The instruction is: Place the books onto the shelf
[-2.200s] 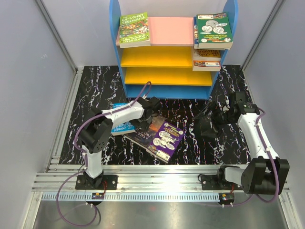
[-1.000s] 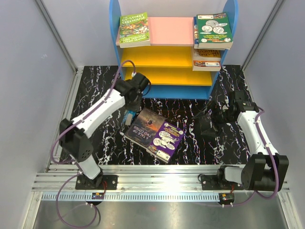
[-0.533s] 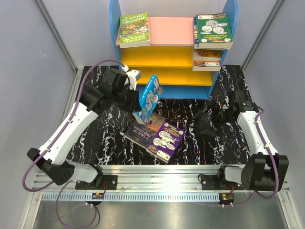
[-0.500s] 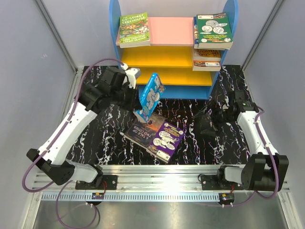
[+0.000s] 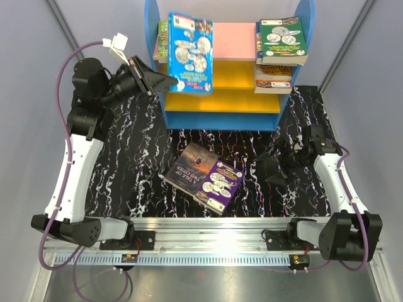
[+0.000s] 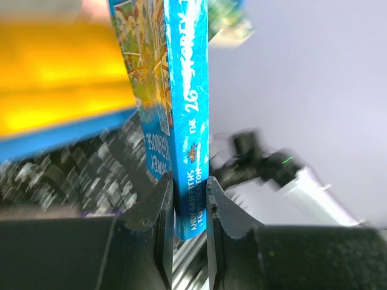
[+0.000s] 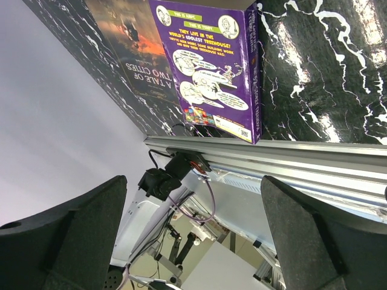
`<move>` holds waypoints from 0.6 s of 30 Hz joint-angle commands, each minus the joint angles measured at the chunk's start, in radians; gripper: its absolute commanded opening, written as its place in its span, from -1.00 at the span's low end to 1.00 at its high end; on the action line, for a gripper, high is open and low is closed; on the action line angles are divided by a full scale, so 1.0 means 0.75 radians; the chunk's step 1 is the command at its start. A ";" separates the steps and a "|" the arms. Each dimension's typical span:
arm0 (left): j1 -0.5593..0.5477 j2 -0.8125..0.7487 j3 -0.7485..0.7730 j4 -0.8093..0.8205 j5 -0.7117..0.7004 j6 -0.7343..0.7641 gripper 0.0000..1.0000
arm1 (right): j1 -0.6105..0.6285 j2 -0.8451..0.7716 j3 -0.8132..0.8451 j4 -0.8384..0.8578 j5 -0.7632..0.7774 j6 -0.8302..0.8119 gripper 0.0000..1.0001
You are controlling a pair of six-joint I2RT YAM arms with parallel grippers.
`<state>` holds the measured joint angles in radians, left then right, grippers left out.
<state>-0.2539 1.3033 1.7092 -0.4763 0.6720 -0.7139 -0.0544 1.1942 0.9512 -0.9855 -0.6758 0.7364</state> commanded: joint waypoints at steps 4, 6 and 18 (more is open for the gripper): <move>0.117 0.125 0.028 0.939 0.223 -0.602 -1.00 | -0.003 -0.050 -0.021 -0.005 -0.030 -0.027 1.00; 0.144 0.168 0.022 1.084 0.198 -0.698 -1.00 | -0.003 -0.050 -0.023 -0.005 -0.030 -0.027 0.99; 0.216 0.571 0.433 0.507 0.041 -0.723 -1.00 | -0.003 -0.032 -0.045 0.040 -0.036 -0.004 1.00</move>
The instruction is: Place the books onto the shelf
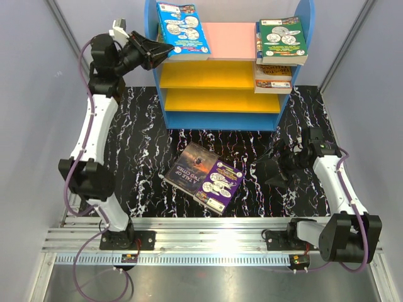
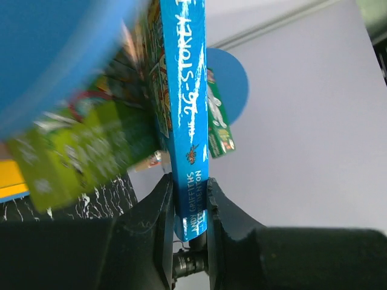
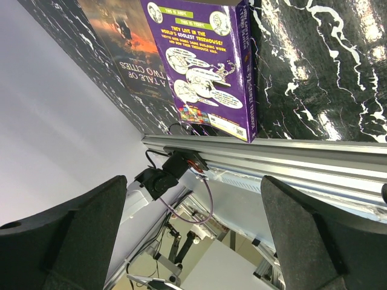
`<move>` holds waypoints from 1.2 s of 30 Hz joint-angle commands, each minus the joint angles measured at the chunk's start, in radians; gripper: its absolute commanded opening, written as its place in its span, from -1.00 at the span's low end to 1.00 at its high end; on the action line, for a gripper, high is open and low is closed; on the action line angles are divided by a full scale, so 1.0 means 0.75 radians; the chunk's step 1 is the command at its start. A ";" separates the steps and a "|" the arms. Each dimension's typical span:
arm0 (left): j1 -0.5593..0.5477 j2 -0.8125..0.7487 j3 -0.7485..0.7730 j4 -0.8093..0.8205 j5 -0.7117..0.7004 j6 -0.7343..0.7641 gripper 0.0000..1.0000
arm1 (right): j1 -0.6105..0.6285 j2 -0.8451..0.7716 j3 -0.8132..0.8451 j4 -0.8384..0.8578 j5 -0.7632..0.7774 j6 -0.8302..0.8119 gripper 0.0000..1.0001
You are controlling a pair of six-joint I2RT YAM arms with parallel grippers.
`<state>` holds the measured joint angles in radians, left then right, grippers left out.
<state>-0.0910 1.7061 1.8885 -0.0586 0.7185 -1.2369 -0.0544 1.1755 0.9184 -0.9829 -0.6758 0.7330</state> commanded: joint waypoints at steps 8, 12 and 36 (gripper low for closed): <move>0.033 0.134 0.374 -0.377 -0.068 -0.099 -0.89 | -0.003 0.014 0.003 0.059 -0.038 0.008 1.00; 0.064 0.112 0.362 -0.509 -0.097 -0.097 -0.32 | -0.003 0.022 0.007 0.059 -0.040 0.004 1.00; 0.213 0.002 0.129 -0.644 -0.015 -0.183 0.57 | -0.003 0.114 0.080 0.026 -0.038 -0.047 0.99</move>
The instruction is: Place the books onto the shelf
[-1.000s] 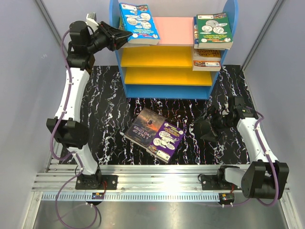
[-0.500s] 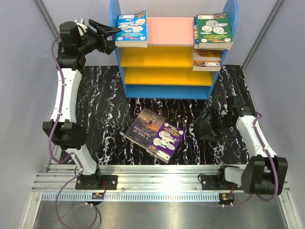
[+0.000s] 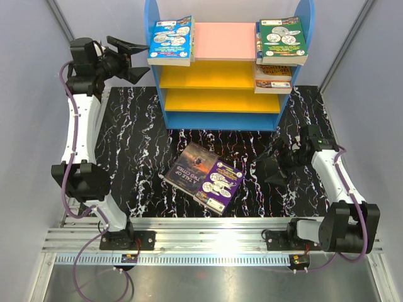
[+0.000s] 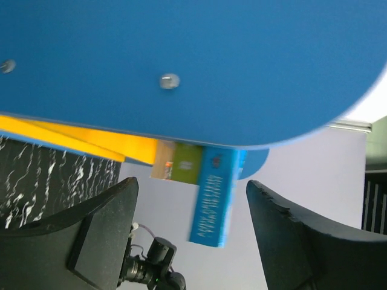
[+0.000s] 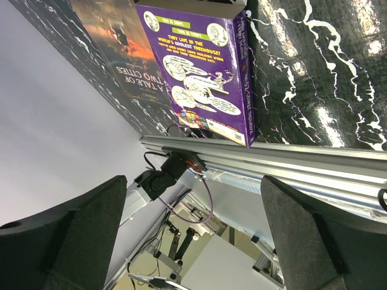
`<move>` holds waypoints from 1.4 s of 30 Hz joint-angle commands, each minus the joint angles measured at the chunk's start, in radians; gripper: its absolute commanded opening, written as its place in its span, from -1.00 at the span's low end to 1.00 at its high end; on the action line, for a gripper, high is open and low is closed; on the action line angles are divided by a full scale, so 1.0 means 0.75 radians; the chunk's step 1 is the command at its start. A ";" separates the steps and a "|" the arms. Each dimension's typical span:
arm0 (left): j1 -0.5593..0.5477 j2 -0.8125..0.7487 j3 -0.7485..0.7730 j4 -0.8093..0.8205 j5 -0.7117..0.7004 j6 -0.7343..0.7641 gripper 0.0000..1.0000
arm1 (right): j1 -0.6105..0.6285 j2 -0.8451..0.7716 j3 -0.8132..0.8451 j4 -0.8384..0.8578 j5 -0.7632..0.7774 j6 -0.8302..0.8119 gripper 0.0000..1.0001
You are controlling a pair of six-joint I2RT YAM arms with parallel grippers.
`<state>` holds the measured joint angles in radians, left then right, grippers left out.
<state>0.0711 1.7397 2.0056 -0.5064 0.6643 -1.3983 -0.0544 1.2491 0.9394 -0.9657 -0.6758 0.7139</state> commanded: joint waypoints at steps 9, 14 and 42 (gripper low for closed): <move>0.052 -0.317 -0.115 -0.219 -0.306 0.259 0.28 | -0.003 -0.011 0.038 -0.003 -0.023 -0.021 0.99; 0.059 -0.513 -0.246 -0.157 -0.372 0.308 0.01 | -0.003 -0.039 -0.019 0.026 -0.030 0.001 0.99; -0.306 -0.146 -0.013 0.023 -0.284 0.355 -1.00 | -0.003 -0.070 -0.042 0.034 -0.005 0.036 0.99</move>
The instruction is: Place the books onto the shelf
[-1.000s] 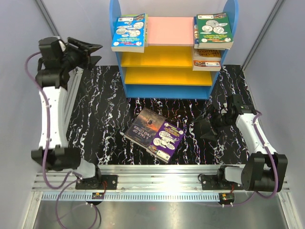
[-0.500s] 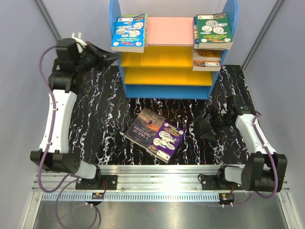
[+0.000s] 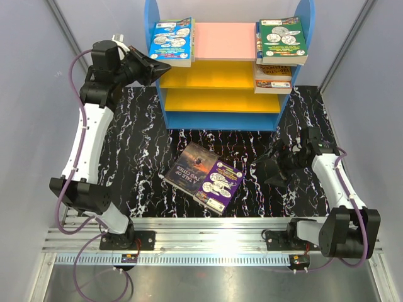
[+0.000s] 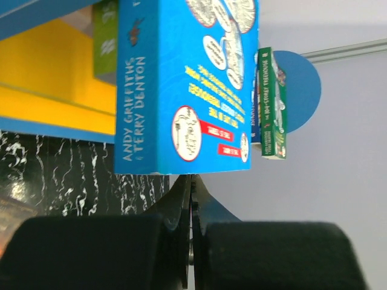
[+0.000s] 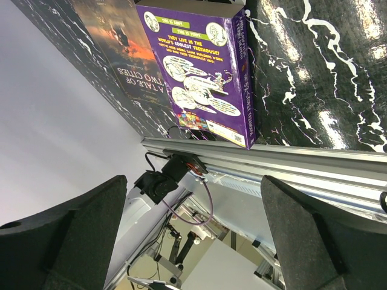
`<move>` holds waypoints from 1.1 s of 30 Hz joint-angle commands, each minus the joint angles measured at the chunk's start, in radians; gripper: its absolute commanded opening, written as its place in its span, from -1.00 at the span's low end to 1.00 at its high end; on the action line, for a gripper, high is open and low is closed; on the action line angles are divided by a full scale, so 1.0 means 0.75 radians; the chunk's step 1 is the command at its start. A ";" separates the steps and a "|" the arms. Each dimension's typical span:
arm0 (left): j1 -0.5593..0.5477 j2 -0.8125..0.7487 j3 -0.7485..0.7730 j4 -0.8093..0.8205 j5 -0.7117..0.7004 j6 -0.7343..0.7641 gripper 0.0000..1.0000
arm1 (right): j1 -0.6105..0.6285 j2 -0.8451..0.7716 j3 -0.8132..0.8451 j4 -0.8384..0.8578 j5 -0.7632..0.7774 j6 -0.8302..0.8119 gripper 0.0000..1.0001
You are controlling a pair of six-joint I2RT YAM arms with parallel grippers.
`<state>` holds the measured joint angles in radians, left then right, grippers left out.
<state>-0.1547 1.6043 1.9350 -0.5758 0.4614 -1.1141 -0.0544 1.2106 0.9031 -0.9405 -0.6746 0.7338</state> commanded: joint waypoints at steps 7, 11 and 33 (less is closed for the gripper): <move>-0.004 0.168 0.226 0.099 -0.034 -0.059 -1.00 | -0.003 0.016 0.048 0.002 0.002 0.010 0.99; -0.004 0.207 0.291 0.079 -0.047 -0.059 -1.00 | -0.003 0.022 0.052 0.004 0.004 0.012 1.00; -0.074 -0.507 -0.990 -0.095 -0.151 0.448 0.82 | 0.064 0.230 -0.036 0.338 -0.103 0.020 1.00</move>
<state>-0.1841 1.1839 1.3266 -0.6083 0.4015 -0.9024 -0.0399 1.3159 0.8886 -0.7921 -0.7200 0.7452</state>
